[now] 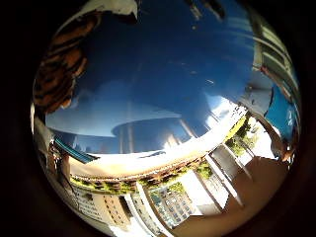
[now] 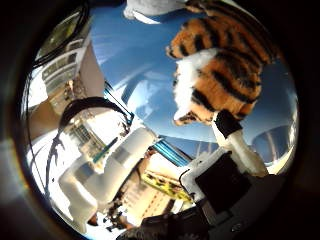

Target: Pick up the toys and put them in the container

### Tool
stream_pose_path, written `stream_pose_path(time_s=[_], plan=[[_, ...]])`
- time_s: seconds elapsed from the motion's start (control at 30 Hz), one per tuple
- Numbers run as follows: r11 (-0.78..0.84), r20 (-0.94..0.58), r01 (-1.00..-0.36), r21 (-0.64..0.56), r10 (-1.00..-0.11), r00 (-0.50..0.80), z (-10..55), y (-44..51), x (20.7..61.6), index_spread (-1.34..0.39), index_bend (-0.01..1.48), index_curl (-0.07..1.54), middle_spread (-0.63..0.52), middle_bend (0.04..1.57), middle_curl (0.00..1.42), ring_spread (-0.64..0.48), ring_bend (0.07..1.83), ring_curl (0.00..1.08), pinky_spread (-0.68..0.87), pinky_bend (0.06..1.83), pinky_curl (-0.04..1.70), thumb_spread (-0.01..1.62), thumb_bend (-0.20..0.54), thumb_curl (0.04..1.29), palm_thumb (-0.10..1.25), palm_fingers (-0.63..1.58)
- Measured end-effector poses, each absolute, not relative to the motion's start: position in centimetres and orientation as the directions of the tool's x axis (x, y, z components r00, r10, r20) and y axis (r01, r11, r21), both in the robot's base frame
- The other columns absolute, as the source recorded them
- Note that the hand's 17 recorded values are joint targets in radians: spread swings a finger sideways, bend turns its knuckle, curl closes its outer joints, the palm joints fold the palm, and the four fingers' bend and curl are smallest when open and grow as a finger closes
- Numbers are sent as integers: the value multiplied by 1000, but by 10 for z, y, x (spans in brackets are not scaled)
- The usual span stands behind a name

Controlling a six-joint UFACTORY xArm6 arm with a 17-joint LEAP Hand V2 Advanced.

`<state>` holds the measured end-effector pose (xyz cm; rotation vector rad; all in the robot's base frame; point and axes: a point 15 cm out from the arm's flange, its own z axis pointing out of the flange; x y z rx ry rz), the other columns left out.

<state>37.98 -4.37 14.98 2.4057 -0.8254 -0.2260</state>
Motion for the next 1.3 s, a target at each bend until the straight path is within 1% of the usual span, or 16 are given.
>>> stream_pose_path(time_s=[0.1,0.13,0.23,0.3,0.33,0.37,0.43,0.47,0.5,0.53,0.67,0.77,0.9,1.07,1.2,1.3], plan=[[-616,41,-503,606,-607,793,140,-49,379,-418,191,380,26,137,281,262,240,299,430,405,451,992,-26,530,906,-31],[-612,41,-503,611,-609,792,138,-49,379,-397,196,379,14,152,283,251,248,302,433,410,446,990,-27,530,908,26],[-610,43,-503,613,-609,792,136,-48,379,-337,179,364,-47,196,294,220,311,305,445,487,429,985,-29,531,910,300],[-612,45,-503,610,-607,794,136,-47,380,-334,185,371,-93,268,326,175,435,338,444,507,425,983,-31,528,908,568],[-613,46,-504,609,-607,793,137,-48,380,-337,170,370,-103,299,339,161,492,356,432,507,428,982,-31,528,908,640],[-614,47,-505,607,-606,794,138,-48,381,-365,136,367,-132,427,393,131,632,407,405,522,452,981,-31,527,908,798],[-618,50,-508,601,-605,795,141,-48,382,-400,78,343,-156,573,458,109,836,486,397,537,486,981,-31,527,908,887],[-619,54,-512,595,-605,794,143,-48,383,-431,73,329,-168,659,504,92,957,536,387,543,518,980,-30,526,911,872],[-622,64,-523,582,-606,793,147,-48,386,-447,102,333,-175,695,525,82,1006,561,387,556,538,979,-29,525,913,878],[-628,73,-534,566,-607,791,150,-48,389,-483,155,337,-193,765,565,57,1081,598,390,605,571,975,-24,528,924,952],[-641,119,-590,491,-622,774,168,-60,403,-625,221,366,-234,978,712,-12,1220,706,389,909,742,965,-7,562,978,1102],[-641,131,-609,467,-631,765,183,-62,403,-711,273,402,-248,1060,785,-40,1266,748,369,1041,837,976,1,596,1022,1071],[-640,128,-607,472,-631,765,199,-65,396,-824,351,469,-259,1119,866,-68,1318,787,345,1146,932,1001,-11,637,1024,1008],[-629,98,-601,493,-646,757,217,-68,379,-948,430,575,-265,1179,950,-90,1380,821,316,1218,1010,1033,-11,681,1025,934],[-643,45,-612,460,-671,740,233,-54,365,-1027,470,670,-261,1214,1001,-100,1424,838,295,1261,1050,1046,-13,713,1021,879],[-648,61,-630,428,-675,735,262,-49,372,-1074,485,741,-259,1236,1031,-104,1451,846,282,1296,1072,1059,-13,731,1012,848]])
